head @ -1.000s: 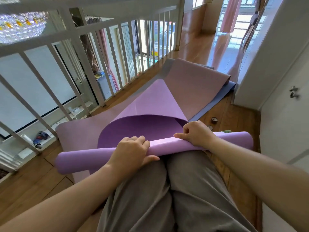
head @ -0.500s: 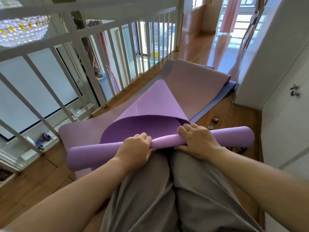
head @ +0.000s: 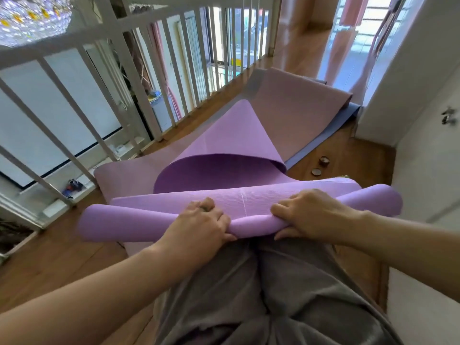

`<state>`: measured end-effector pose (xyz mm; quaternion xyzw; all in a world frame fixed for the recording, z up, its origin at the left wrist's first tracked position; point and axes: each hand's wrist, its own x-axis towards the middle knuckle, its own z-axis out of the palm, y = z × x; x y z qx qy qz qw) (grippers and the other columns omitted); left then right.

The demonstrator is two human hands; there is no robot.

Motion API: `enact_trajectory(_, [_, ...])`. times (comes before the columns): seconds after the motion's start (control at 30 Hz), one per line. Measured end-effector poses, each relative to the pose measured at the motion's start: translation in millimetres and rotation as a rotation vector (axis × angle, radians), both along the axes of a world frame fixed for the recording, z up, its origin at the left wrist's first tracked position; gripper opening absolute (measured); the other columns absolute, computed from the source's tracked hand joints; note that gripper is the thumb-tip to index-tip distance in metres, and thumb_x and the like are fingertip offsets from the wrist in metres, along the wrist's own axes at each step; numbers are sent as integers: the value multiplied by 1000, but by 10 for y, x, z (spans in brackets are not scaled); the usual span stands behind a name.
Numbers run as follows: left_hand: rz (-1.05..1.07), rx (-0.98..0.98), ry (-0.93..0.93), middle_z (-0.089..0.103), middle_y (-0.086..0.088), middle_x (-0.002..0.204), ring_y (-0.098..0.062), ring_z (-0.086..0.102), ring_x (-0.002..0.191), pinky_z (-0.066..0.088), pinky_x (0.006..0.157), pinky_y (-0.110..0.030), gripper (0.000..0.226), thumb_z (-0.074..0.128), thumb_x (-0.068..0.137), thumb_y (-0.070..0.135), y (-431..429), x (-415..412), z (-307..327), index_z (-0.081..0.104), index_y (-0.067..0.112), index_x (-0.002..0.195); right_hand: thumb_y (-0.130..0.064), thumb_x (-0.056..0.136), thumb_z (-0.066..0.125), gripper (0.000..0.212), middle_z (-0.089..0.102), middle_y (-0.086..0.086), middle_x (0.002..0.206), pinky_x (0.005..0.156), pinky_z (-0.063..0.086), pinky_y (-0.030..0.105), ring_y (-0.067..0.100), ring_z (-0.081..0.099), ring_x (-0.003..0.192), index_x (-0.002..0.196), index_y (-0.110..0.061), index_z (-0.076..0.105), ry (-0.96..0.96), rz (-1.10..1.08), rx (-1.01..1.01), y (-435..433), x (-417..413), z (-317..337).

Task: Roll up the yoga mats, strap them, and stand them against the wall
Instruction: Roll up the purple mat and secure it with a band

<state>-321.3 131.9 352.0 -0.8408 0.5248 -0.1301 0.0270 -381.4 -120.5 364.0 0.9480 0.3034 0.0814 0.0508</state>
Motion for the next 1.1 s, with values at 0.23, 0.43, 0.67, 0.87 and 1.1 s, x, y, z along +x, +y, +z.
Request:
enact_trajectory(0.23, [125,-147,59,64,-4,85,-19,61,58,51,49,-26,52,37,86,47,51,-63,-133,64,15,116,-62,92,33,56,66,-1,80,56,52,27,14,63,63,85,-19,68,-272,-194,344,3,-217,-448])
enact_trajectory(0.43, [317,-189,513,59,-1,113,-23,62,92,50,79,-36,36,43,95,48,-27,189,-11,56,23,116,-76,83,22,64,64,-9,82,63,39,30,13,53,70,82,-26,61,43,-366,414,-94,141,-317])
enact_trajectory(0.67, [372,10,799,59,5,105,-14,50,98,39,85,-29,21,45,98,38,-189,519,98,58,25,109,-64,86,43,41,50,-9,76,68,37,31,10,45,69,78,-24,46,481,-555,462,-166,470,-226])
enact_trajectory(0.87, [467,61,659,50,3,112,-19,49,106,43,93,-39,22,48,97,40,-309,607,81,58,27,112,-69,87,37,52,48,-9,68,79,33,32,13,44,80,63,-24,47,473,-601,298,-138,699,-191])
enact_trajectory(1.1, [214,-298,189,66,0,91,-21,62,75,55,63,-34,30,48,90,38,-130,203,-125,70,17,92,-77,73,53,55,57,-3,75,65,40,29,13,49,70,76,-22,54,611,-710,459,-155,833,-232])
